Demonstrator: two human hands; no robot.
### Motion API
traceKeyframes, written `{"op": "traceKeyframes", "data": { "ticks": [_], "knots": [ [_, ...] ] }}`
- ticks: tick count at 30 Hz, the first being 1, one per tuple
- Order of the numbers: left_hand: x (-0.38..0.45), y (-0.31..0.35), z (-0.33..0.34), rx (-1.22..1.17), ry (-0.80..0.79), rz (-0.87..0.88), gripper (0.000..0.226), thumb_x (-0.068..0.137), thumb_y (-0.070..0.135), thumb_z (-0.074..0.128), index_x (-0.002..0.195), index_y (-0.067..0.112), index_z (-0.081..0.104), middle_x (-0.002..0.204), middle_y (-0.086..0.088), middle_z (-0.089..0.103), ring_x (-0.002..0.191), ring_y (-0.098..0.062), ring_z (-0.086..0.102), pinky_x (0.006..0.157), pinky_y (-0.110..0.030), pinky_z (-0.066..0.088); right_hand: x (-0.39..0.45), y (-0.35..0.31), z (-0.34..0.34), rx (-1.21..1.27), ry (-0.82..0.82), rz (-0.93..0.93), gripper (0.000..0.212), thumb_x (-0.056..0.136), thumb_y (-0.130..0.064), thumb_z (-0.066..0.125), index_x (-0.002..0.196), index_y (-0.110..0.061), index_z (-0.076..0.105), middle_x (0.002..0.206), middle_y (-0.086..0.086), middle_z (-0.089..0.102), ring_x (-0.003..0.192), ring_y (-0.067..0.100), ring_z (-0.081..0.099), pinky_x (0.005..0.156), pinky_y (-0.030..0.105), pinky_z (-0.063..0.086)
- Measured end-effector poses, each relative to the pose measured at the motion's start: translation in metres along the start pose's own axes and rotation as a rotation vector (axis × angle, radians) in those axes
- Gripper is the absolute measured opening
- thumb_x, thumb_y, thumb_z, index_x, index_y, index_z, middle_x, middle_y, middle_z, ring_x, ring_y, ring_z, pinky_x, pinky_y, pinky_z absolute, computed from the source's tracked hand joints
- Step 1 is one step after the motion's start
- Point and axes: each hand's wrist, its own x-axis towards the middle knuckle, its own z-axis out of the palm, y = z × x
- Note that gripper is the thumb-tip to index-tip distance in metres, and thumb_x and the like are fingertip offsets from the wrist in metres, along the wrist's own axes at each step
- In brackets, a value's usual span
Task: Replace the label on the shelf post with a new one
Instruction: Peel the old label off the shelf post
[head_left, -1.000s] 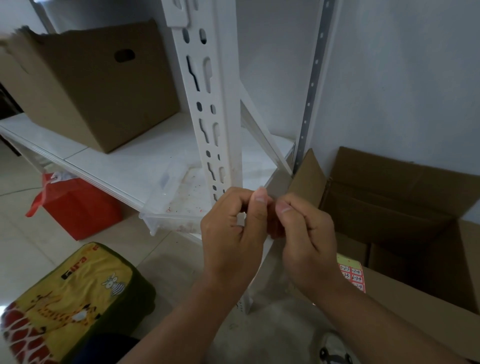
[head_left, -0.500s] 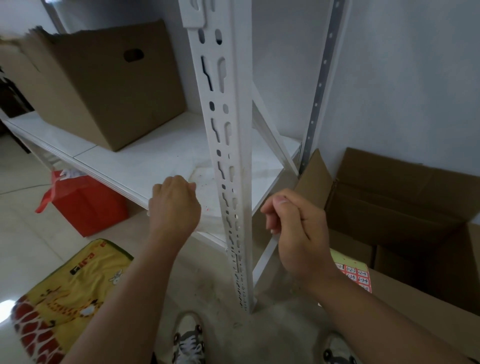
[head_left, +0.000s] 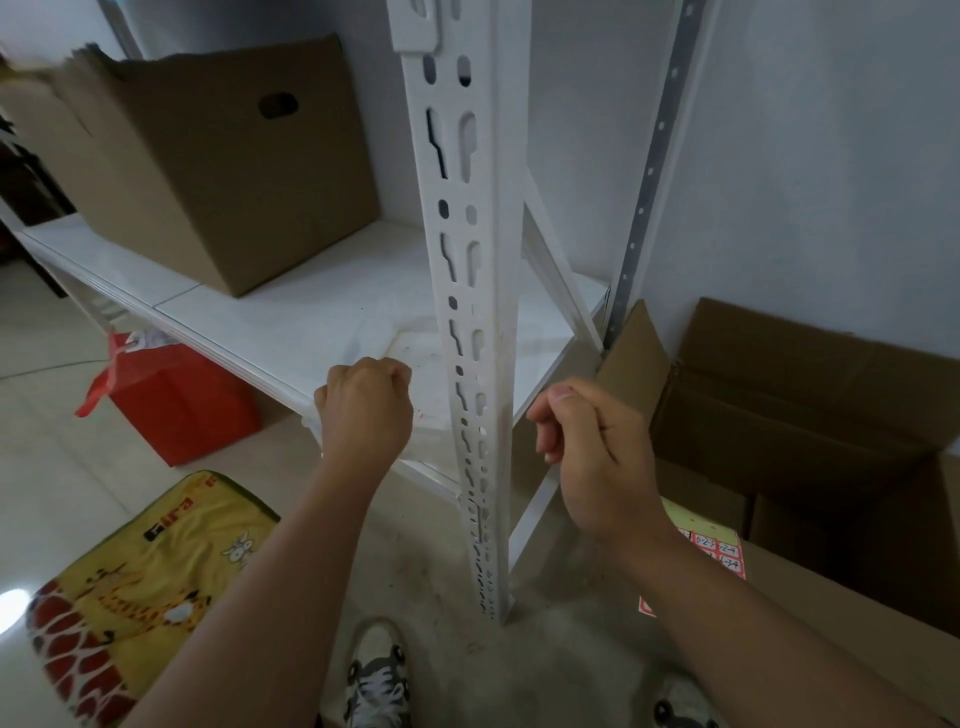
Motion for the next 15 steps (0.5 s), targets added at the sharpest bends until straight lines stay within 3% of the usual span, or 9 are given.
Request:
{"op": "traceKeyframes", "data": {
  "ticks": [6,8,10,15],
  "knots": [
    [0.015,-0.008,0.009,0.099,-0.08,-0.058,0.045,0.103,0.036,0.034,0.088,0.01,0.068,0.088,-0.007,0.064,0.098,-0.029,0.054,0.094,-0.044,0.035,0.001,0.006,0.002,-0.025,-0.008,0.015,0.041,0.086,-0.031,0.038,0.068,0.0,0.057,0.061,0.013,0.051,0.054,0.025,0.048,0.05,0.039,0.04],
    [0.015,-0.01,0.012,0.075,-0.082,-0.044,0.024,0.099,0.024,0.043,0.107,0.012,0.063,0.108,-0.007,0.06,0.109,-0.031,0.053,0.098,-0.046,0.036,0.001,0.008,0.001,-0.018,-0.01,0.02,0.04,0.086,-0.03,0.038,0.068,-0.001,0.058,0.061,0.011,0.052,0.054,0.024,0.048,0.05,0.037,0.04],
    [0.014,-0.012,0.015,0.089,-0.119,-0.028,0.034,0.094,0.011,0.047,0.126,0.019,0.057,0.128,-0.004,0.055,0.12,-0.03,0.047,0.103,-0.047,0.034,0.001,0.009,0.0,-0.017,-0.011,0.024,0.038,0.087,-0.029,0.039,0.069,-0.002,0.059,0.06,0.01,0.053,0.055,0.021,0.049,0.05,0.035,0.04],
    [0.015,-0.011,0.013,0.086,-0.079,-0.072,0.034,0.098,0.009,0.041,0.117,0.02,0.067,0.111,-0.003,0.07,0.112,-0.026,0.055,0.099,-0.038,0.036,0.0,0.01,0.0,-0.024,-0.028,0.026,0.036,0.088,-0.028,0.039,0.069,-0.005,0.059,0.061,0.006,0.054,0.056,0.017,0.05,0.051,0.031,0.041]
  ]
}}
